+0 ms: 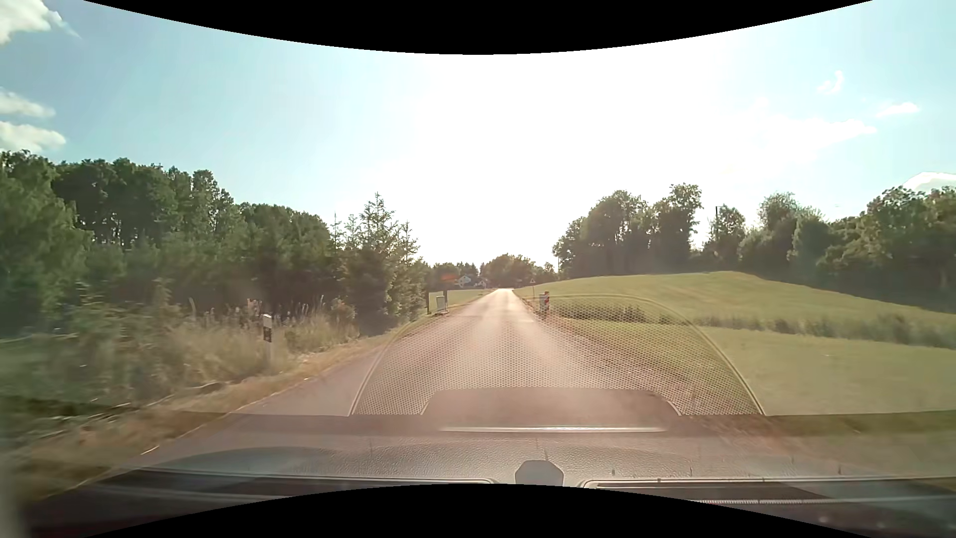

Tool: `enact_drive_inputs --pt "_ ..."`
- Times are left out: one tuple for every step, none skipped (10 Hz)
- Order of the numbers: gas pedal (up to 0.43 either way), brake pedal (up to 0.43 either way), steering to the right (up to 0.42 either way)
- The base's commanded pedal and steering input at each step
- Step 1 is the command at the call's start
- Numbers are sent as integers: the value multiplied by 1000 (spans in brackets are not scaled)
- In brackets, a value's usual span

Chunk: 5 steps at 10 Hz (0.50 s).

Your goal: Follow the waypoints while adhering to traffic rules and regulations

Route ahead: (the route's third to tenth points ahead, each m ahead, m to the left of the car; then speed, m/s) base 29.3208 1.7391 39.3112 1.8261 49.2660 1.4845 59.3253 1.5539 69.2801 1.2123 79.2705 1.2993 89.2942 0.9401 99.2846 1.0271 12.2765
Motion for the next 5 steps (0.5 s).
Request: enact_drive_inputs --pt "98 6 -4" --pt "98 6 -4" --pt "98 6 -3" --pt "98 6 -3" --pt "98 6 -1"
